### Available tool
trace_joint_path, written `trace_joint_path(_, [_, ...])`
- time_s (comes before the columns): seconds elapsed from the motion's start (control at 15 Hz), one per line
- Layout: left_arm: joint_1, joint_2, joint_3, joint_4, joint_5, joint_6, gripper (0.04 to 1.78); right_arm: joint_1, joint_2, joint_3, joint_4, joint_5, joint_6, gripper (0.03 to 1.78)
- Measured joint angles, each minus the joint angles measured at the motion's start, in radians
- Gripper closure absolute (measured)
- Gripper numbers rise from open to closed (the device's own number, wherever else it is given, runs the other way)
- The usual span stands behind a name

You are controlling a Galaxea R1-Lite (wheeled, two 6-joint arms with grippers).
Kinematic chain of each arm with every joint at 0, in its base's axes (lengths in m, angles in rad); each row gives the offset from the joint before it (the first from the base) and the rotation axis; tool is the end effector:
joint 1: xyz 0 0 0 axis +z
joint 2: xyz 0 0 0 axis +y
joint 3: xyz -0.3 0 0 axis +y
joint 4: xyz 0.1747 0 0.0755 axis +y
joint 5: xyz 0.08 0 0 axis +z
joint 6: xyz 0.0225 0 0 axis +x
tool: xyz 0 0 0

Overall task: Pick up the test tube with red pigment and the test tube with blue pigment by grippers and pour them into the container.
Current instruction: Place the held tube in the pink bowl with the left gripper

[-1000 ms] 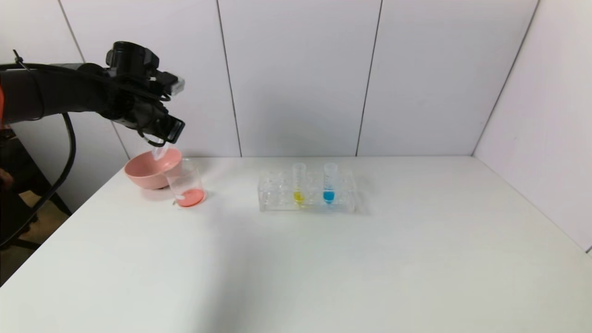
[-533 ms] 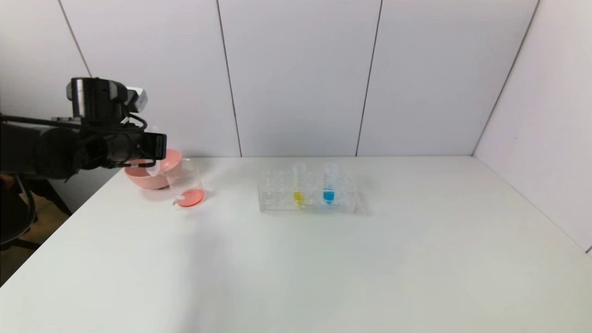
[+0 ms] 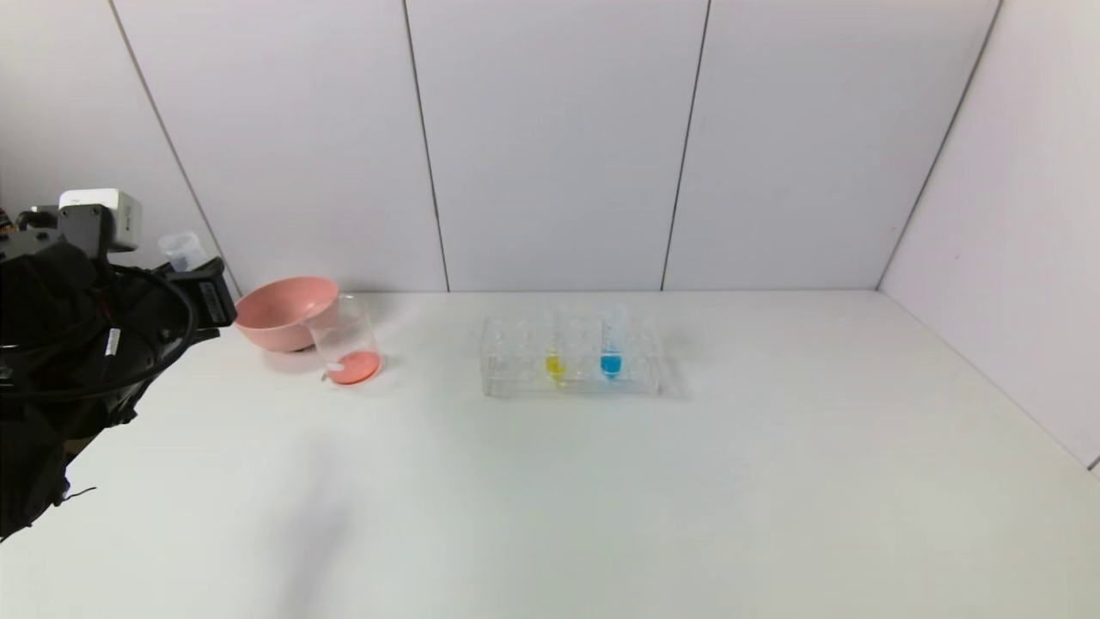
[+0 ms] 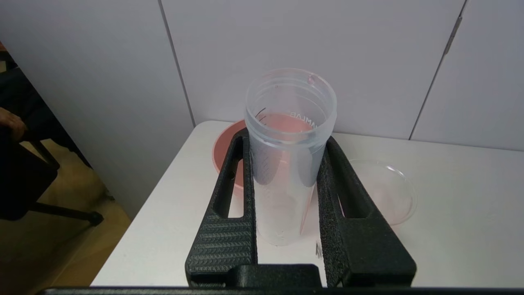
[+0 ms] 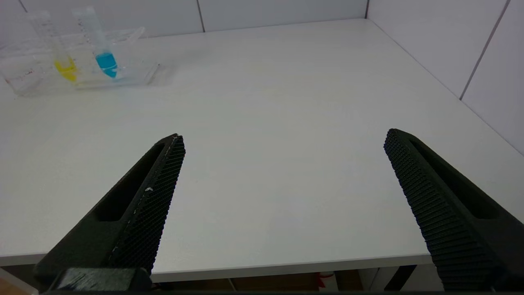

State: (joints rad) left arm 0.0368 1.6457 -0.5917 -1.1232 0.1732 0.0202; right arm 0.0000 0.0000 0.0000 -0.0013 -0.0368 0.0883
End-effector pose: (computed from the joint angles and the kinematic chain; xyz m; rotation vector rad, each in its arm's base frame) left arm 0.2760 0.0140 0.1916 0.0154 -0.0670 0.2106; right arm -0.0228 -0.0008 0.0756 0.0883 -0.0029 -0.0367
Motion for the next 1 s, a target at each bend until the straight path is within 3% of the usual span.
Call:
trace_joint_path(0.27, [0.029,0.101,-0.079,-0.005,-0.003,-0.019,1.38,0.000,0.000,0.000,0.000,0.000,0.000,0.04])
trace_joint_path(0.73, [0.058,0.421,-0.433,0.017,-0.016,-0.040,1.38,0.000,0.000,0.000,0.000,0.000,0.000,0.04])
trace_joint_path(1.0, [0.058,0.505,-0.495,0.019,-0.017,-0.040,1.38,0.000,0.000,0.000,0.000,0.000,0.000,0.04])
